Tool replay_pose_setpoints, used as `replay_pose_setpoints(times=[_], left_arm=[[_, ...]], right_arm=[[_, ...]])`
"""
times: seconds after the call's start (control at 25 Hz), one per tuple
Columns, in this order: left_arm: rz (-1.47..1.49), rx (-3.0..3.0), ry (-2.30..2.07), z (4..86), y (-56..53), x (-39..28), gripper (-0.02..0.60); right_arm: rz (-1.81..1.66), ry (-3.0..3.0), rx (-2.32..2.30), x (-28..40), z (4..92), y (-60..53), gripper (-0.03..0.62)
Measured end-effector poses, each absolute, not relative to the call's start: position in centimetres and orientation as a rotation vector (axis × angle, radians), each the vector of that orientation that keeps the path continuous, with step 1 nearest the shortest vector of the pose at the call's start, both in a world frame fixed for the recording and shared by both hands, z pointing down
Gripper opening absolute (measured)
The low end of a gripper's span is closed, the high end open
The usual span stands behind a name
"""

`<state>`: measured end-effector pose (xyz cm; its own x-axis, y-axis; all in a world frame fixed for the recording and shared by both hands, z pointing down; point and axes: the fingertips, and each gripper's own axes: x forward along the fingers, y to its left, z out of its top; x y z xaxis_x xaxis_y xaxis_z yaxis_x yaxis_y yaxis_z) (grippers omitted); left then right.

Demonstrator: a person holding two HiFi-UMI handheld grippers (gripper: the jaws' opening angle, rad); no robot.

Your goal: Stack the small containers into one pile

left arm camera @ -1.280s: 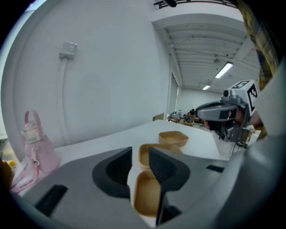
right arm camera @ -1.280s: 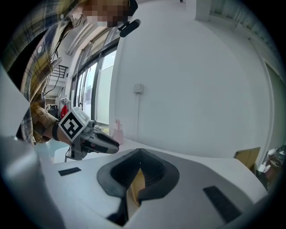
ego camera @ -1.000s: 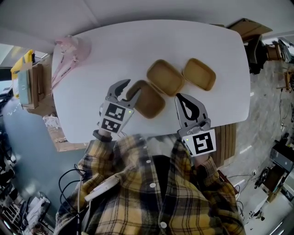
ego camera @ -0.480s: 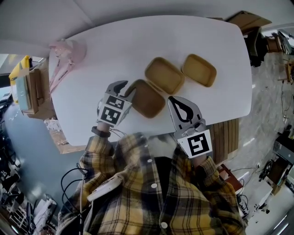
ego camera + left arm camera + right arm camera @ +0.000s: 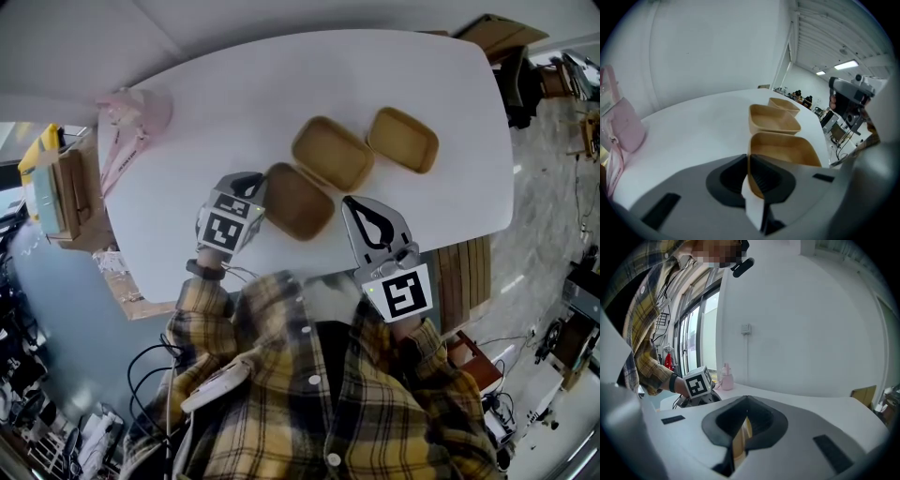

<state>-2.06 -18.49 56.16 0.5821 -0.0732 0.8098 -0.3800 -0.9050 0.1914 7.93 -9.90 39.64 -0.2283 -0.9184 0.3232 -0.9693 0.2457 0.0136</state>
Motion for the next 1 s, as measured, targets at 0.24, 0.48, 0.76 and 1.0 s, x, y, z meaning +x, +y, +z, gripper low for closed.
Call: replay_pose_setpoints(times=[0.24, 0.48, 0.76, 1.0], left_arm=[[1.206, 2.445, -0.388, 55.9, -18.4, -2.4, 0.035], [1.105, 2.415, -0.4, 54.4, -18.2, -2.4, 0.031], [1.034, 2.425, -0.345, 51.3, -17.0, -1.6, 0.029], [0.938, 2.45, -0.294, 48.4, -16.3, 0.2, 0.029]], right_arm=[[0.269, -2.256, 1.778, 8.1, 39.4, -9.9, 0.015], [0.253, -2.239, 1.823, 9.3, 38.8, -9.9, 0.015], [0.2, -2.226, 1.873, 11.4, 37.9, -9.5, 0.015], [0.19, -2.199, 1.929, 13.3, 37.5, -8.7, 0.015]])
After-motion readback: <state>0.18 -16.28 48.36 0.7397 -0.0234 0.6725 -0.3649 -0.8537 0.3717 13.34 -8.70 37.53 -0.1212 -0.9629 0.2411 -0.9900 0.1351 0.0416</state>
